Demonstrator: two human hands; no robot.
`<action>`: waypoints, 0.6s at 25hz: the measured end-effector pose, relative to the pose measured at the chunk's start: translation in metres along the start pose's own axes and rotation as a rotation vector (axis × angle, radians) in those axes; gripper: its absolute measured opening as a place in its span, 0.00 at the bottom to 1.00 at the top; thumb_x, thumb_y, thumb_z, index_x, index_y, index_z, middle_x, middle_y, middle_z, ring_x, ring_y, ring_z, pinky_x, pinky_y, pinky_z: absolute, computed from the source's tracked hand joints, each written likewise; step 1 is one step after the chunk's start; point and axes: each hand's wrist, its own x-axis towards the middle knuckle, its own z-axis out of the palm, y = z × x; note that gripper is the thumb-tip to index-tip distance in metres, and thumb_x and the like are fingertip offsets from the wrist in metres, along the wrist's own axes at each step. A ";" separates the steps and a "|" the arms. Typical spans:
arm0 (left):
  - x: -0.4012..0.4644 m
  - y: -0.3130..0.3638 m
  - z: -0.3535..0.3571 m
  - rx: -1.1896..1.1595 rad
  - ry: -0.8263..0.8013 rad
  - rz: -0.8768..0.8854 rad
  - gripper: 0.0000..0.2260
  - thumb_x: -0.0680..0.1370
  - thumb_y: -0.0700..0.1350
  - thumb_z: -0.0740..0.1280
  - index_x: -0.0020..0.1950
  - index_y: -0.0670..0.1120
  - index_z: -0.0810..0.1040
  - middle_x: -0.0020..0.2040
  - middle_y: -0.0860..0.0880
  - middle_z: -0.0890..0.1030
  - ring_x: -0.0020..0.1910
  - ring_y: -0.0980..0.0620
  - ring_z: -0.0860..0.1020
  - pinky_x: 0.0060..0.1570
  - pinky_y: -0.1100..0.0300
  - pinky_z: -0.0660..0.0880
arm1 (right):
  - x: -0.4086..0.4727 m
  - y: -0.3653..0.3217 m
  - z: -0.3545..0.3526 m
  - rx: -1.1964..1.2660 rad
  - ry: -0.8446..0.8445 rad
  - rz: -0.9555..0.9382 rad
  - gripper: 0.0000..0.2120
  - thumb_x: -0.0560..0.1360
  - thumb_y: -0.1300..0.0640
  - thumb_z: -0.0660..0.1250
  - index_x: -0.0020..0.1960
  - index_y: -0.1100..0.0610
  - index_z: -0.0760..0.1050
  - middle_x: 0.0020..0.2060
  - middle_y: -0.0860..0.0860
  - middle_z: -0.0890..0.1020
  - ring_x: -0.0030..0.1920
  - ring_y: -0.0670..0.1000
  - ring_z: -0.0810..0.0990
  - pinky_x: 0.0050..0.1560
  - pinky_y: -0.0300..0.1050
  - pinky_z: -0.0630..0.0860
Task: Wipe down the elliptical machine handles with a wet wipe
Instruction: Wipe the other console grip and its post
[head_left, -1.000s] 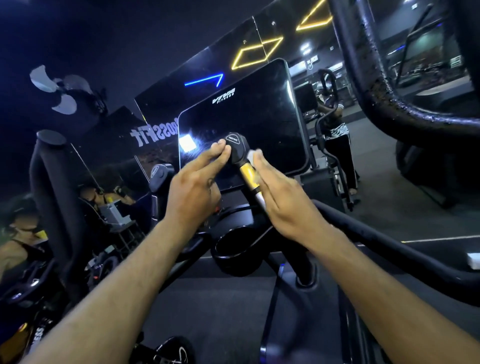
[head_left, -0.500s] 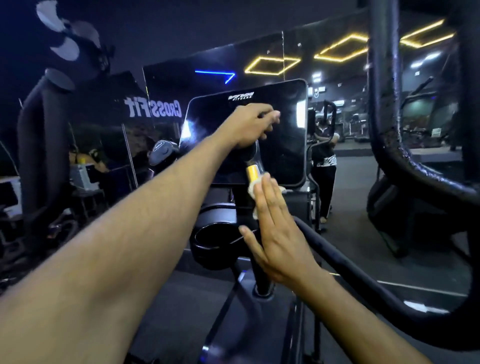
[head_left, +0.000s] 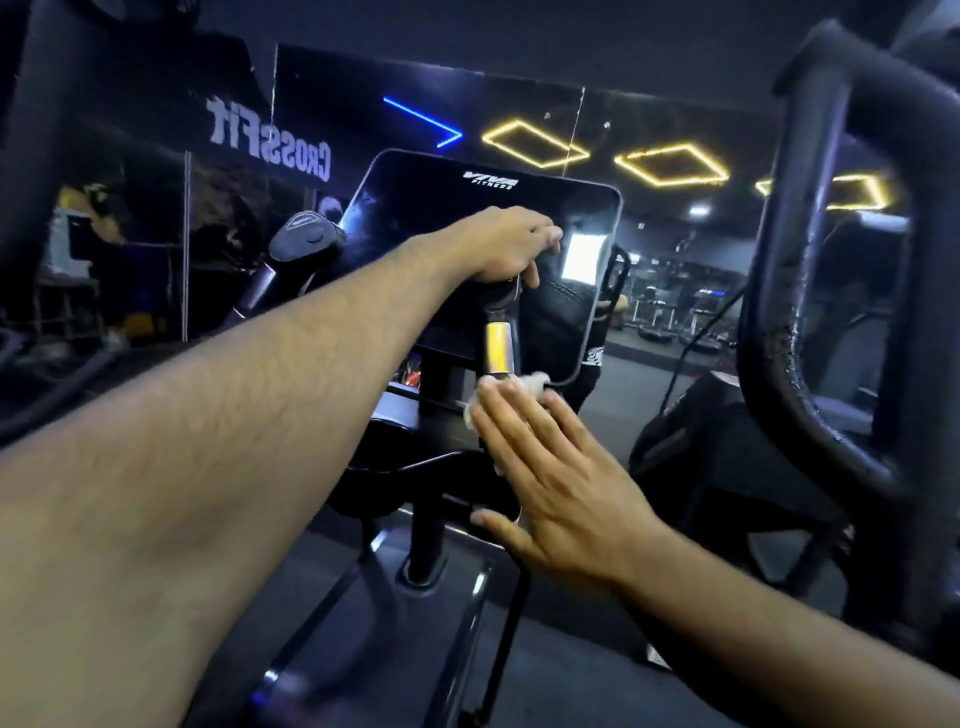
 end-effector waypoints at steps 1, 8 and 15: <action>-0.001 0.000 0.000 0.019 0.015 0.002 0.16 0.88 0.53 0.53 0.61 0.53 0.80 0.42 0.54 0.87 0.39 0.62 0.78 0.50 0.57 0.73 | 0.014 0.013 -0.006 -0.070 -0.008 -0.085 0.39 0.82 0.33 0.50 0.81 0.61 0.54 0.81 0.57 0.54 0.82 0.56 0.49 0.79 0.59 0.52; -0.013 0.006 -0.003 0.097 0.133 -0.006 0.17 0.86 0.55 0.52 0.56 0.56 0.81 0.37 0.58 0.86 0.46 0.54 0.83 0.61 0.50 0.76 | 0.076 0.067 -0.033 -0.213 -0.058 -0.379 0.41 0.81 0.31 0.50 0.74 0.66 0.67 0.74 0.63 0.69 0.80 0.60 0.55 0.79 0.61 0.49; -0.014 0.005 -0.003 0.067 0.163 -0.019 0.18 0.85 0.56 0.52 0.53 0.56 0.82 0.36 0.60 0.86 0.48 0.54 0.83 0.61 0.50 0.77 | 0.050 0.049 -0.021 -0.169 -0.091 -0.619 0.38 0.82 0.34 0.53 0.71 0.67 0.71 0.68 0.65 0.75 0.75 0.63 0.66 0.79 0.60 0.53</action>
